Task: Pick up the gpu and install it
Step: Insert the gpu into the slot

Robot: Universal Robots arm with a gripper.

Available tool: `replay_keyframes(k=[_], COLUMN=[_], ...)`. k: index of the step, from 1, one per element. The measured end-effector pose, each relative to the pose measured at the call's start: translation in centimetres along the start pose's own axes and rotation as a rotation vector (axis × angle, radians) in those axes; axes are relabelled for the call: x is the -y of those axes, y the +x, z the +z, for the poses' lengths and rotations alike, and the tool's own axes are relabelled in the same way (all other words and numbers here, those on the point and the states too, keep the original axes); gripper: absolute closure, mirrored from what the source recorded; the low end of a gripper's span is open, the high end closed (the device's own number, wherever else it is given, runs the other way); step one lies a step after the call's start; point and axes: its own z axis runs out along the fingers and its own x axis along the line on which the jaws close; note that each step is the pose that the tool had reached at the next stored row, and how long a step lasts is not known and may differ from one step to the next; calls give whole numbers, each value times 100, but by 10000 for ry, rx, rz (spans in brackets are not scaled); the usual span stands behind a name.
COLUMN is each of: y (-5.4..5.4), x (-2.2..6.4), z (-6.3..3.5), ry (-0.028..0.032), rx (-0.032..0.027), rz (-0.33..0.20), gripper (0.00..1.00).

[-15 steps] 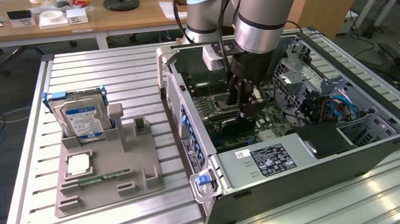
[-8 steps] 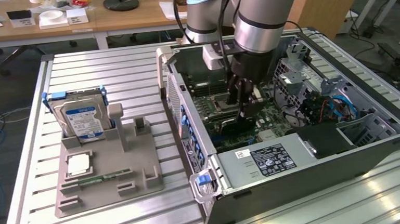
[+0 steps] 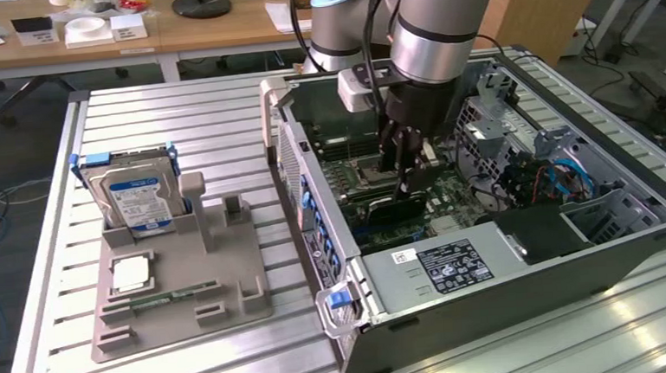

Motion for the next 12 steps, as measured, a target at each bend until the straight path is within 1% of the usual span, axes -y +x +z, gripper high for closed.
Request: replay_keyframes(k=[5,12], y=[-1,-3], x=[0,0], z=[-1,-30], ry=[1,0], rx=[1,-2], rz=[0,0], gripper=[42,42])
